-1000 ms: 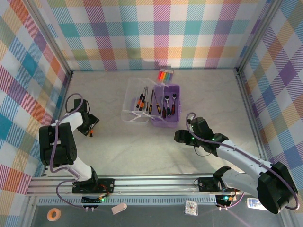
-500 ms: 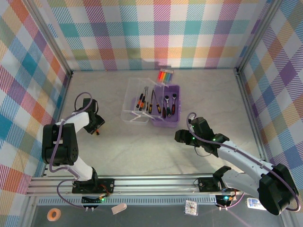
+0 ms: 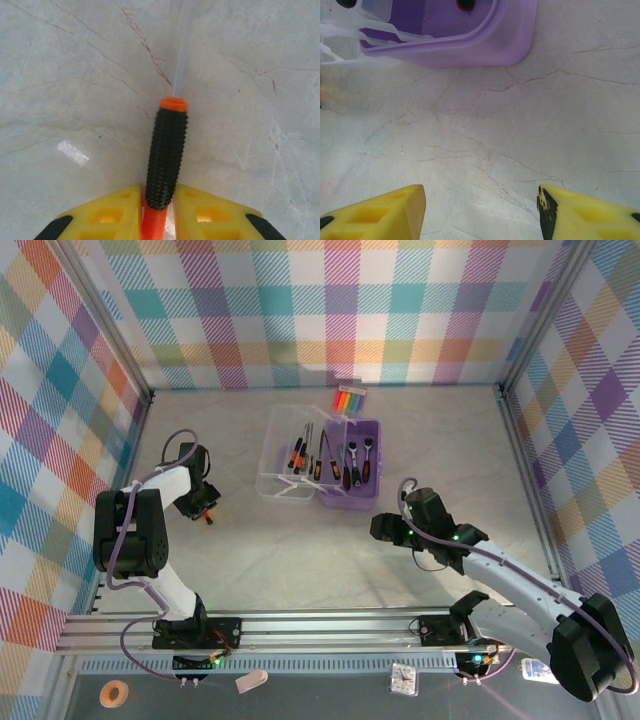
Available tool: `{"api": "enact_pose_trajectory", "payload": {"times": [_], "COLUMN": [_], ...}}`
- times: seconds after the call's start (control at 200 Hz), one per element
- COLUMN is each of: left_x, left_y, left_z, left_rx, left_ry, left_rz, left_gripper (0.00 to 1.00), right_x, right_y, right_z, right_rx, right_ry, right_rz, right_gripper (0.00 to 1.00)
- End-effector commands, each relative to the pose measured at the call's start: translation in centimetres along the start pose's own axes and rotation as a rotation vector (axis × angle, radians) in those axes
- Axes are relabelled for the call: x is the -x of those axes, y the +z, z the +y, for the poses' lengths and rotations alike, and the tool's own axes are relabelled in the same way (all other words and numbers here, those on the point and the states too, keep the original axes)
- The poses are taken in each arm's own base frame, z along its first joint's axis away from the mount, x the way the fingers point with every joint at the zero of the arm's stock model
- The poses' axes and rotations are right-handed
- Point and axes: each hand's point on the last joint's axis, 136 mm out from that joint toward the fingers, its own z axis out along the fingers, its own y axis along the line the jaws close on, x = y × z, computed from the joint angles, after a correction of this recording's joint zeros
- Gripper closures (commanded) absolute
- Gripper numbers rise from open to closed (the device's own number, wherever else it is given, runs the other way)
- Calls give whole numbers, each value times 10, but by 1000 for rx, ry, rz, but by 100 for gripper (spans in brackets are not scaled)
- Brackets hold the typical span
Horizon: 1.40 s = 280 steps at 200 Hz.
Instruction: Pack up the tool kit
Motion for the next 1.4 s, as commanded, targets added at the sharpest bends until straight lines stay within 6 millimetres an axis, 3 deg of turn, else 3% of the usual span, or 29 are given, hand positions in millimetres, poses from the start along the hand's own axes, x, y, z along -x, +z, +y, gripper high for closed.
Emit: {"api": "enact_pose_trajectory", "payload": {"times": [0.0, 0.24, 0.45, 0.58, 0.695, 0.87, 0.985, 1.12, 1.395], "left_x": [0, -1, 5, 10, 12, -9, -39, -63, -78], "left_y": [8, -29, -76, -118, -160, -200, -206, -203, -187], "left_z": [-27, -30, -41, -68, -105, -168, -210, -241, -260], "left_rx": [-123, -170, -196, -228, -258, -256, -281, -276, -298], "left_ry": [19, 50, 112, 209, 338, 602, 766, 883, 923], "left_rz": [8, -71, -158, -214, -275, -341, -325, -315, -262], "left_gripper": [83, 85, 85, 85, 85, 86, 86, 87, 87], "right_x": [0, 3, 7, 7, 7, 6, 6, 7, 3], "right_y": [-4, -3, -4, -5, -5, -5, -6, -9, -14], "right_z": [0, 2, 6, 5, 4, 5, 7, 6, 3], "right_rx": [-11, -7, -6, -10, -16, -7, -4, -6, -15], "right_ry": [-10, -12, -19, -15, -10, -1, 2, -1, -1], "right_rz": [-10, -9, -12, -11, -14, -11, -8, -15, -10], "right_gripper": [38, 38, 39, 39, 39, 39, 39, 39, 39]}}
